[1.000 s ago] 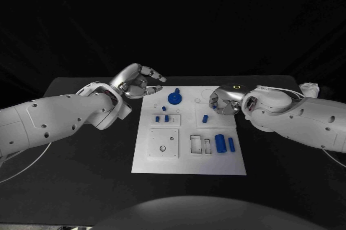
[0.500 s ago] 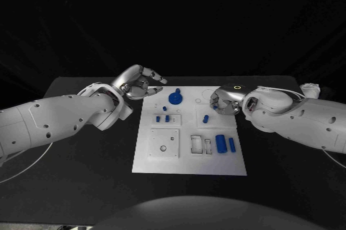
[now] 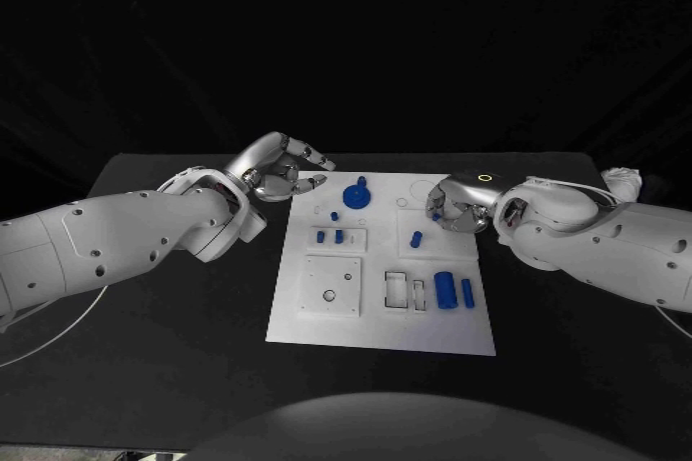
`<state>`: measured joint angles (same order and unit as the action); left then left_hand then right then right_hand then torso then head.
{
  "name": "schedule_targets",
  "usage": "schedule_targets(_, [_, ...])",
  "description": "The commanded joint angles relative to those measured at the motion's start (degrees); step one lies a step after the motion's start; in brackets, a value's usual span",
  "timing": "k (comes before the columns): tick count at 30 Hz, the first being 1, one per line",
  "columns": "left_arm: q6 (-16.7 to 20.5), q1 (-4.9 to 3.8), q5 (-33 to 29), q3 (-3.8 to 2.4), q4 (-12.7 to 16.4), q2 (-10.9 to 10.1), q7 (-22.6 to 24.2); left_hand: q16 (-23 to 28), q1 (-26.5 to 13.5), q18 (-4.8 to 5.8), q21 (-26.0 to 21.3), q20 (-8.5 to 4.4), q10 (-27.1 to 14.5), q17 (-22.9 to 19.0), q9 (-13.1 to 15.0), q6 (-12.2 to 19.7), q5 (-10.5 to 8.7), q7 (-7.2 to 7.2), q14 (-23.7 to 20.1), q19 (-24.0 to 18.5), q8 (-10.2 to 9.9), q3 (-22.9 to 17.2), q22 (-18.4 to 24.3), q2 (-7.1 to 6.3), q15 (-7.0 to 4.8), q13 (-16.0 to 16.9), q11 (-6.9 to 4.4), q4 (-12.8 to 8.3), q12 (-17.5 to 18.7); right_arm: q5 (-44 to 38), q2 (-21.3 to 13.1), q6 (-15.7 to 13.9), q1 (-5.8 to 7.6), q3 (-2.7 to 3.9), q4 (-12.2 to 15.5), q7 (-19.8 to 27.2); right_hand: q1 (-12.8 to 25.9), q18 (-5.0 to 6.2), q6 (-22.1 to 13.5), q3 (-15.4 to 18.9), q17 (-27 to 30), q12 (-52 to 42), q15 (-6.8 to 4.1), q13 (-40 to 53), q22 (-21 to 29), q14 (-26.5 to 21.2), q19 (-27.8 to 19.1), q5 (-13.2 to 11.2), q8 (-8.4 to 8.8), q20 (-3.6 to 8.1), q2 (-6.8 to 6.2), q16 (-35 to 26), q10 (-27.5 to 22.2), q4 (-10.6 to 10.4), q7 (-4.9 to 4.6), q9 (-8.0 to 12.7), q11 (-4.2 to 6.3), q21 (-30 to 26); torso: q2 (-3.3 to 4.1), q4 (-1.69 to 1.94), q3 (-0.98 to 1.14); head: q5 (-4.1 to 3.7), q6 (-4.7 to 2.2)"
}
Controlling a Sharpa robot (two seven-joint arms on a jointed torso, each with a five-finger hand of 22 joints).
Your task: Assemble the parts on the task board
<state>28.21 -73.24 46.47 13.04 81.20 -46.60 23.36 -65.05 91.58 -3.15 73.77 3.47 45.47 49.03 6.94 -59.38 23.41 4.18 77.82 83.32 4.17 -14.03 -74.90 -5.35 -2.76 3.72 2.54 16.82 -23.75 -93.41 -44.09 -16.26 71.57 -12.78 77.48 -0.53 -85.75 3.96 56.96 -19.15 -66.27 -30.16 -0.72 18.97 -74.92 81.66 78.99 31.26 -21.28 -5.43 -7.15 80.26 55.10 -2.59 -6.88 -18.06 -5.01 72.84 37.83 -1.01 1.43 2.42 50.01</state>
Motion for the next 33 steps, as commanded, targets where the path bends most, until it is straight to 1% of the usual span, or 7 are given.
schedule_targets(1, [-1.0, 0.01, 0.1, -0.02, 0.0, 0.2, -0.1, 0.6, 0.4, -0.41, -0.6, 0.03, 0.4, -0.5, -0.1, 0.0, 0.4, 0.55, -0.6, -0.4, 0.2, -0.4, -10.4, -0.11, 0.04, -0.1, -0.06, -0.1, 0.1, 0.5, -0.7, -0.9, 0.2, -0.03, 0.8, -0.3, 0.4, 0.43, 0.4, 0.1, 0.1, -0.3, -0.01, -0.1, -9.3, -0.2, -0.2, -0.4, -0.17, -0.05, 0.21, -0.2, 2.0, 0.2, -0.09, -0.1, 1.76, 0.0, 0.03, -0.05, 0.04, 0.01, -0.01])
schedule_targets(13, [-1.4, 0.07, 0.1, 0.02, -0.2, 0.3, -0.4, 1.6, 0.3, -0.58, -1.4, 0.11, 0.4, -1.8, -0.1, 0.0, 0.43, 0.58, -1.3, -0.9, 0.2, -0.7, -10.2, -0.21, 0.11, -0.1, -0.02, -0.1, 0.3, 1.2, -2.3, -2.3, 2.43, 0.03, 3.2, -0.6, 0.8, 0.38, 0.5, 0.1, -0.1, -0.1, -0.07, -0.2, -9.4, 0.0, 0.0, -0.9, -0.17, -0.02, 0.25, -0.1, 2.2, 0.2, 0.0, -0.4, 1.85, 0.2, 0.02, -0.03, 0.01, -0.16, -0.01])
schedule_targets(23, [-1.6, 0.09, 0.1, 0.04, -0.2, 0.4, -0.7, 2.3, 0.3, -0.72, -2.2, 0.17, 0.5, -2.7, -0.1, 0.0, 0.44, 0.64, -1.8, -1.3, 0.2, -0.8, -10.0, -0.24, 0.18, -0.1, 0.04, -0.1, 0.3, 1.8, -3.0, -2.7, 3.08, 0.04, 4.7, -0.7, 1.1, 0.36, 0.7, 0.2, -0.1, 0.0, -0.15, -0.3, -9.4, 0.0, 0.1, -1.6, -0.2, 0.03, 0.36, -0.1, 2.5, 0.2, 0.1, -0.8, 1.96, 0.2, 0.04, 0.02, 0.08, -0.03, -0.01])
schedule_targets(25, [-1.7, 0.1, 0.1, 0.05, -0.2, 0.3, -0.7, 3.4, 0.1, -0.91, -3.2, 0.24, 0.5, -4.2, -0.1, 0.0, 0.36, 0.67, -2.6, -1.8, 0.1, -0.9, -9.7, -0.31, 0.24, -0.1, 0.08, -0.1, 0.4, 2.1, -3.1, -3.1, 3.12, 0.04, 5.3, -0.5, 1.1, 0.36, 0.7, 0.2, -0.1, 0.0, -0.17, -0.3, -9.4, 0.1, 0.1, -1.8, -0.19, 0.04, 0.36, -0.1, 2.5, 0.2, 0.12, -0.8, 1.98, 0.3, 0.03, -0.02, 0.1, 0.15, -0.01])
schedule_targets(27, [-1.7, 0.11, 0.1, 0.06, -0.2, 0.2, -0.7, 6.3, -0.1, -1.39, -5.7, 0.4, 0.6, -7.9, -0.1, 0.1, 0.2, 0.67, -4.6, -3.1, 0.1, -1.2, -9.0, -0.5, 0.35, -0.1, 0.13, -0.1, 0.6, 2.3, -3.3, -3.5, 3.17, 0.05, 6.2, -0.3, 1.1, 0.35, 0.7, 0.2, -0.1, 0.0, -0.18, -0.3, -9.4, 0.1, 0.1, -1.9, -0.18, 0.05, 0.36, -0.1, 2.5, 0.2, 0.12, -0.9, 1.99, 0.3, -0.01, -0.06, 0.08, 0.24, -0.01])
schedule_targets(30, [-1.6, 0.15, 0.1, 0.07, -0.2, 0.1, -0.6, 8.1, -0.4, -1.72, -7.5, 0.49, 0.5, -10.1, -0.1, 0.1, 0.0, 0.68, -5.9, -4.1, 0.1, -1.4, -8.5, -0.63, 0.46, -0.1, 0.15, -0.1, 0.8, 2.5, -3.4, -3.7, 3.23, 0.07, 7.9, -0.1, 1.2, 0.34, 0.7, 0.2, -0.2, 0.1, -0.19, -0.4, -9.4, 0.2, 0.2, -2.0, -0.16, 0.06, 0.35, 0.0, 2.6, 0.3, 0.14, -0.9, 2.0, 0.3, 0.02, -0.04, 0.06, 0.36, -0.01])
schedule_targets(33, [-1.4, 0.2, 0.1, 0.07, -0.2, 0.1, -0.5, 11.5, -0.6, -2.33, -11.0, 0.66, 0.6, -14.2, -0.2, 0.2, -0.12, 0.69, -8.3, -5.9, 0.1, -1.7, -7.6, -0.82, 0.61, -0.1, 0.19, -0.1, 1.0, 2.9, -3.1, -3.4, 3.26, 0.07, 9.9, 0.2, 1.2, 0.33, 0.7, 0.2, -0.2, 0.1, -0.2, -0.4, -9.4, 0.2, 0.2, -2.3, -0.11, 0.08, 0.35, 0.0, 2.6, 0.3, 0.15, -1.0, 2.02, 0.4, -0.03, 0.02, 0.03, 0.6, -0.01])
